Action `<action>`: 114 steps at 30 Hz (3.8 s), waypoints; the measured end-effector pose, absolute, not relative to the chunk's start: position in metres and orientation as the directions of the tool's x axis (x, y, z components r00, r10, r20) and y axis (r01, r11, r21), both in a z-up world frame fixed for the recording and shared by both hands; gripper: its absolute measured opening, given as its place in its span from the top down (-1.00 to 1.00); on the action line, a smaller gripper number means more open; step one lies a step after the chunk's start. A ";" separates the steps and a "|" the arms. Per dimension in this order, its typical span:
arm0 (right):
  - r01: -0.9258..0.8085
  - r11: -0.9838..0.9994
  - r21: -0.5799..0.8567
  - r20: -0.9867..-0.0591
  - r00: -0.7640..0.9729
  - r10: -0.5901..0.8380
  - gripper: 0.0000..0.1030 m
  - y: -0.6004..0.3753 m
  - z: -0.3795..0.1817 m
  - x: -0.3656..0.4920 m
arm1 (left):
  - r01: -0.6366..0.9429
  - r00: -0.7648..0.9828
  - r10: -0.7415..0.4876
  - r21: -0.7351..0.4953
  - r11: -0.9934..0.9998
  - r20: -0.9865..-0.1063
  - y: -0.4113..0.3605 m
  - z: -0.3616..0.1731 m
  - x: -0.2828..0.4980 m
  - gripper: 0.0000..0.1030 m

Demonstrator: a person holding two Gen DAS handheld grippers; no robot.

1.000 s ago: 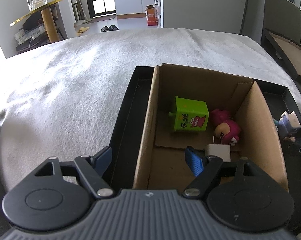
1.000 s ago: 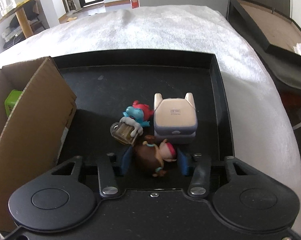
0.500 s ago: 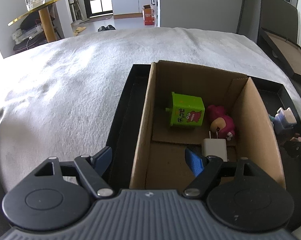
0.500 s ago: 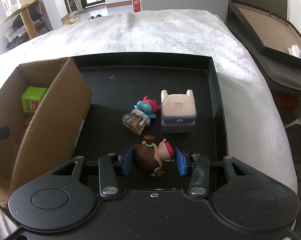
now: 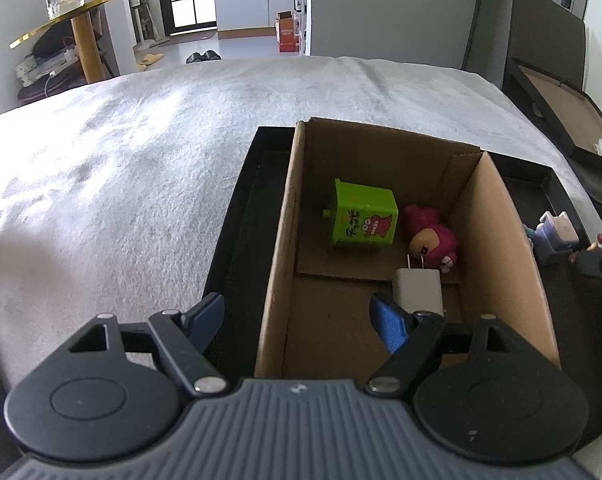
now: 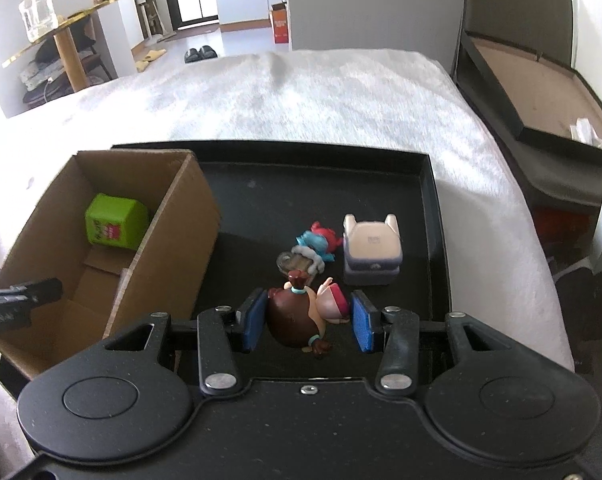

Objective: Organize rigid objects
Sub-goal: 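Carry the doll figure with the right tool into the box and release, then move the right tool to the white-and-blue cube toy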

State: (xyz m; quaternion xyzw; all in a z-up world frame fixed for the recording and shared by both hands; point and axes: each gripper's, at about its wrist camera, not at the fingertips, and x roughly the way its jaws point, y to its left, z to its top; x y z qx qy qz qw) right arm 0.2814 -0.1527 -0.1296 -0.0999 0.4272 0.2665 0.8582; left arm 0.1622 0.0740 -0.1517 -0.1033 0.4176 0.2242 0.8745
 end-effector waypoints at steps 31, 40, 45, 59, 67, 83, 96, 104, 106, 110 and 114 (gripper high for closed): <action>-0.634 0.772 0.034 -0.713 0.526 0.463 0.14 -0.093 -0.080 0.242 | -0.444 0.618 0.257 -0.061 0.894 -0.743 0.080 -0.149 0.139 -0.09; -0.683 0.730 0.013 -0.713 0.506 0.486 0.14 -0.059 -0.085 0.229 | -0.443 0.621 0.228 -0.096 0.892 -0.750 0.087 -0.156 0.137 0.53; -0.696 0.718 0.015 -0.727 0.485 0.486 0.14 -0.048 -0.093 0.225 | -0.445 0.623 0.234 -0.091 0.891 -0.747 0.090 -0.156 0.136 0.70; -0.725 0.684 0.073 -0.738 0.422 0.526 0.14 -0.019 -0.099 0.229 | -0.455 0.627 0.216 -0.127 0.881 -0.748 0.097 -0.156 0.135 0.75; -0.727 0.679 0.097 -0.727 0.415 0.548 -0.01 -0.019 -0.096 0.228 | -0.466 0.623 0.214 -0.137 0.874 -0.752 0.099 -0.155 0.135 0.75; -0.647 0.756 0.096 -0.728 0.472 0.496 -0.12 -0.076 -0.091 0.237 | -0.463 0.615 0.244 -0.092 0.882 -0.750 0.091 -0.149 0.136 0.74; -0.596 0.794 0.116 -0.737 0.484 0.471 -0.13 -0.110 -0.099 0.251 | -0.461 0.603 0.289 -0.029 0.887 -0.743 0.085 -0.147 0.139 0.75; -0.569 0.812 0.134 -0.751 0.476 0.458 -0.14 -0.127 -0.110 0.260 | -0.473 0.566 0.334 0.034 0.880 -0.754 0.083 -0.147 0.147 0.53; -0.557 0.819 0.138 -0.753 0.478 0.452 -0.14 -0.131 -0.113 0.264 | -0.478 0.550 0.359 0.069 0.876 -0.754 0.081 -0.150 0.150 0.42; -0.530 0.836 0.145 -0.758 0.484 0.438 -0.14 -0.141 -0.119 0.274 | -0.482 0.553 0.335 0.035 0.875 -0.763 0.083 -0.152 0.154 0.15; -0.502 0.851 0.152 -0.762 0.489 0.425 -0.14 -0.150 -0.127 0.283 | -0.489 0.546 0.348 0.047 0.871 -0.762 0.083 -0.152 0.156 -0.05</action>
